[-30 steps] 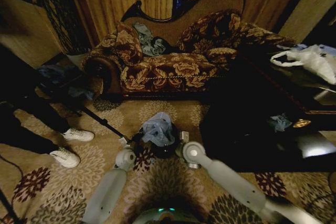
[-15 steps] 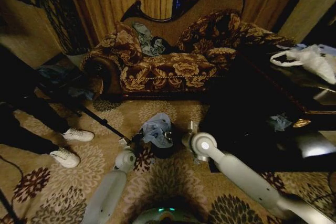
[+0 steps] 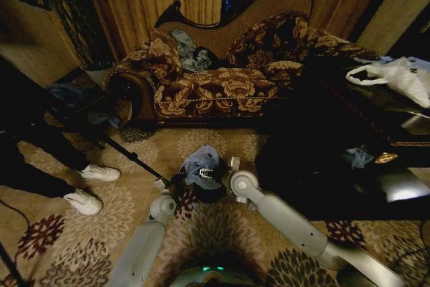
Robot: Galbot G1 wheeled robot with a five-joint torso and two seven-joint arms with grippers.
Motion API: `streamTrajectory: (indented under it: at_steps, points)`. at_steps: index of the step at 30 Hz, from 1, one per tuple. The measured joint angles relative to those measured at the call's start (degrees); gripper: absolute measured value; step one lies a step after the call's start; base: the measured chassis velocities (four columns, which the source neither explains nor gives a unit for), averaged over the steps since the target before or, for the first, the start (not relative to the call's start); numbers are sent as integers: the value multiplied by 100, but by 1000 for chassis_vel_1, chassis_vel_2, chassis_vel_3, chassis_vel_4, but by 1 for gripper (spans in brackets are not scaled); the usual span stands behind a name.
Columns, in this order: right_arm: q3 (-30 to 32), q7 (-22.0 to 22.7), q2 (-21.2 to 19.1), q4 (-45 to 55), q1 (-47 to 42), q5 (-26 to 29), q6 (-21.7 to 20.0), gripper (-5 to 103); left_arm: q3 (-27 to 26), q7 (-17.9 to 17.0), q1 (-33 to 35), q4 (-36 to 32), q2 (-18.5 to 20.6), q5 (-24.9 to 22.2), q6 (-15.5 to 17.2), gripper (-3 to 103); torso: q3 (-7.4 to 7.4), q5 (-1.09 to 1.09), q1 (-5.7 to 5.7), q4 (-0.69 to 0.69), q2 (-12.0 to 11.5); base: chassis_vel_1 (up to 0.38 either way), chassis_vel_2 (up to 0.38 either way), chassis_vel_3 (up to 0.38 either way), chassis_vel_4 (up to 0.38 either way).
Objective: Place a garbage bag over the trash bin.
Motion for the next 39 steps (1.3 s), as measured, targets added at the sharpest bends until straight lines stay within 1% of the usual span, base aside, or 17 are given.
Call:
streamTrajectory:
  at_steps: [3,4,6,9,10,13,15,16,19,22,27,30,31,34,35,38,39]
  points:
    - [-40,8,119,-94,33,-9,21,100,0,0,0,2,-3,3,-8,0,0,0,0,0,0,0,0,0,0]
    - [-71,13,172,-136,60,-11,25,103,-3,0,0,7,-3,3,-11,0,0,0,0,0,0,0,0,0,0]
    - [-100,13,204,-187,86,-23,27,101,-9,1,0,12,-1,2,-14,0,0,0,0,0,0,0,0,0,0]
    - [-142,-13,268,-325,133,-57,29,91,-30,7,7,17,11,-4,-26,0,0,0,0,0,0,0,0,0,0]
    - [-142,-13,268,-325,133,-57,29,91,-30,7,7,17,11,-4,-26,0,0,0,0,0,0,0,0,0,0]
    - [-187,-79,303,-482,165,-100,29,75,-40,21,15,17,25,-19,-32,0,0,0,0,0,0,0,0,0,0]
    - [-196,-95,315,-520,173,-112,29,75,-41,23,15,17,25,-22,-34,0,0,0,0,0,0,0,0,0,0]
    - [-216,-112,354,-599,197,-126,29,66,-41,33,13,22,27,-25,-43,0,0,0,0,0,0,0,0,0,0]
    - [-239,-115,399,-659,211,-134,29,63,-41,43,11,32,29,-27,-53,0,0,0,0,0,0,0,0,0,0]
    - [-333,-126,441,-720,214,-187,55,48,-40,51,-2,47,36,-35,-62,0,0,0,0,0,0,0,0,0,0]
    - [-381,-181,449,-766,214,-245,128,38,-50,66,-7,50,50,-52,-68,0,0,0,0,0,0,0,0,0,0]
    - [-385,-316,447,-833,178,-324,205,22,-64,72,-5,51,61,-60,-81,0,0,0,0,0,0,0,0,0,0]
    - [-385,-316,447,-833,178,-324,205,22,-64,72,-5,51,61,-60,-81,0,0,0,0,0,0,0,0,0,0]
    - [-364,-468,423,-845,108,-336,352,5,-77,101,-3,74,78,-66,-113,0,0,0,0,0,0,0,0,0,0]
    - [-364,-468,423,-845,108,-336,352,5,-77,101,-3,74,78,-66,-113,0,0,0,0,0,0,0,0,0,0]
    - [-404,-640,435,-863,18,-420,780,1,-84,135,-8,108,86,-70,-140,0,0,0,0,0,0,0,0,0,0]
    - [-404,-640,435,-863,18,-420,780,1,-84,135,-8,108,86,-70,-140,0,0,0,0,0,0,0,0,0,0]
